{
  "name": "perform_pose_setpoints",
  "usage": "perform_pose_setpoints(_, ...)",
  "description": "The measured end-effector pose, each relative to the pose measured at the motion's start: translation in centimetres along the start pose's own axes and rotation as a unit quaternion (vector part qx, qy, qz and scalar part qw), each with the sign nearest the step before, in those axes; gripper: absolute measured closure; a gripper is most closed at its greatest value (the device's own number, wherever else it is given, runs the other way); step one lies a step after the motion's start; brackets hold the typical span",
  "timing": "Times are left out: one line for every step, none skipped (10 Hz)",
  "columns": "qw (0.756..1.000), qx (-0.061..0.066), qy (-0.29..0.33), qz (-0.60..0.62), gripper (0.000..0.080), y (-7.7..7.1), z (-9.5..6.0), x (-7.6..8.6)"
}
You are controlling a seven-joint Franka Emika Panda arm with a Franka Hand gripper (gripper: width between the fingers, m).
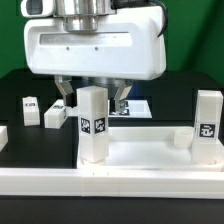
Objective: Assemble desk
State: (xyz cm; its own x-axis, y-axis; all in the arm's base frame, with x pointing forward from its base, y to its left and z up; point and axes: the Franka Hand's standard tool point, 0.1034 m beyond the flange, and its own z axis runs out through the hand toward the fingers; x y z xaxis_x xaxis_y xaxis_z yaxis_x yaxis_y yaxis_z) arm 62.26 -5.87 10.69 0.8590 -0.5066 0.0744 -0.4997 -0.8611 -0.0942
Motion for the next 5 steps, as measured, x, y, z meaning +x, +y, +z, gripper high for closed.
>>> perform_pose_setpoints(0.999, 0.0, 0.0, -0.035, 0.0154, 0.03, 0.02, 0.0)
perform_pose_setpoints(0.998, 0.0, 0.0, -0.069, 0.0154, 0.05, 0.04, 0.0)
perform_pose_setpoints(0.995, -0.001, 0.0, -0.095, 0.015, 0.06, 0.06, 0.0)
perform_pose_setpoints(0.99, -0.001, -0.001, -0.138, 0.015, 0.11, 0.08, 0.01)
perform_pose_setpoints(0.985, -0.001, -0.001, -0.173, 0.015, 0.12, 0.09, 0.0)
